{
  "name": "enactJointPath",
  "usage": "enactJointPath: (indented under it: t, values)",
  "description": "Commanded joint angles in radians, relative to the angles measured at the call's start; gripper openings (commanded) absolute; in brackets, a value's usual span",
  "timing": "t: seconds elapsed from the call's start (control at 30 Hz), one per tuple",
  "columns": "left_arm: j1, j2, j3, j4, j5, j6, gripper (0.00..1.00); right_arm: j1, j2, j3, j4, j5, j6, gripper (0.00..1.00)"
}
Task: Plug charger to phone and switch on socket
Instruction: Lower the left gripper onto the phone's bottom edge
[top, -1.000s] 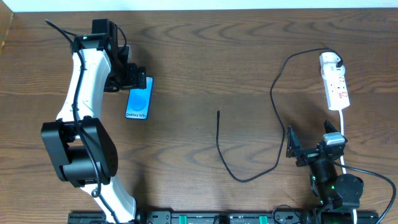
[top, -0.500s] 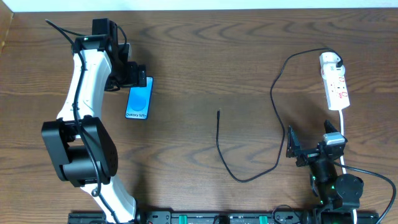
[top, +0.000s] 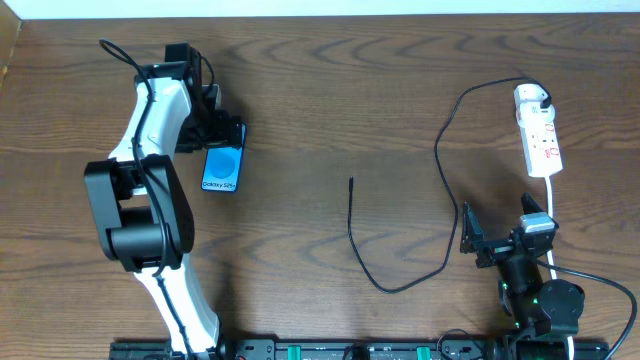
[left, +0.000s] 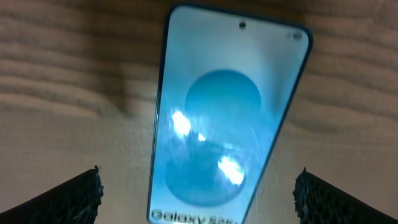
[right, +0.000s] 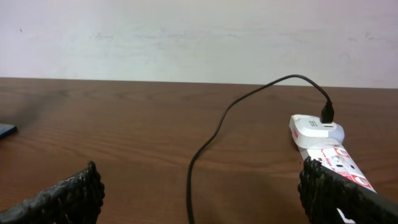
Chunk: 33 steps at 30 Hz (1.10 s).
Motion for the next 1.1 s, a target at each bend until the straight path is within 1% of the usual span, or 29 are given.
enactJointPath:
  t: [0.0,0.6,1.07]
  values:
    - [0.004,0.01,-0.008,0.004,0.005,0.01,0.98,0.013,-0.007,-0.001,-0.006,0.003,0.003,0.99]
    - [0.004,0.018,-0.013,0.011,0.005,0.01,0.98,0.013,-0.007,-0.001,-0.006,0.003,0.003,0.99]
    - [-0.003,0.059,-0.025,0.011,0.006,0.01,0.98,0.013,-0.007,-0.001,-0.006,0.003,0.003,0.99]
